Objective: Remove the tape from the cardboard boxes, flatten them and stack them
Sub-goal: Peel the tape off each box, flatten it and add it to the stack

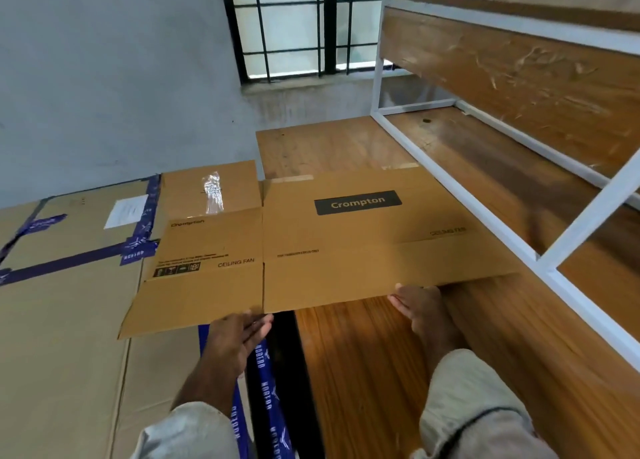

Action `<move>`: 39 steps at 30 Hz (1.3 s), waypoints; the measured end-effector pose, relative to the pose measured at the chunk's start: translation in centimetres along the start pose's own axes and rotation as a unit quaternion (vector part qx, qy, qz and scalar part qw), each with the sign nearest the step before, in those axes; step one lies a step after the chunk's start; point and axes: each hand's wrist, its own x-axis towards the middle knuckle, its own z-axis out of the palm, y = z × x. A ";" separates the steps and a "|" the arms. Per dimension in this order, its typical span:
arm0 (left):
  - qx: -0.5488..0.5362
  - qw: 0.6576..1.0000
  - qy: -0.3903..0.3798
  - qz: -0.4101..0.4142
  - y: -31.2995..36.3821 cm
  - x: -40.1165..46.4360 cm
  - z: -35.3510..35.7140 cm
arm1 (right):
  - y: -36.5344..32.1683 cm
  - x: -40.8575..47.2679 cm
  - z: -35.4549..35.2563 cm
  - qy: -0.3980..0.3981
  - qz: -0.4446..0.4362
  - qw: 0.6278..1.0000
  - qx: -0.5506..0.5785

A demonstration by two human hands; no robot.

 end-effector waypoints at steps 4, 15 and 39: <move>-0.037 0.999 -0.008 0.008 -2.4 -0.3 -0.3 | -0.4 0.8 -0.8 0.018 0.007 1.000 -0.022; 0.034 0.999 -0.029 -0.011 -0.5 0.8 1.5 | -1.2 3.8 -0.3 0.037 -0.043 0.994 -0.090; 0.471 0.687 0.008 0.553 -7.3 -24.7 -10.6 | 10.9 -31.8 -3.9 -0.087 -0.409 0.794 -0.441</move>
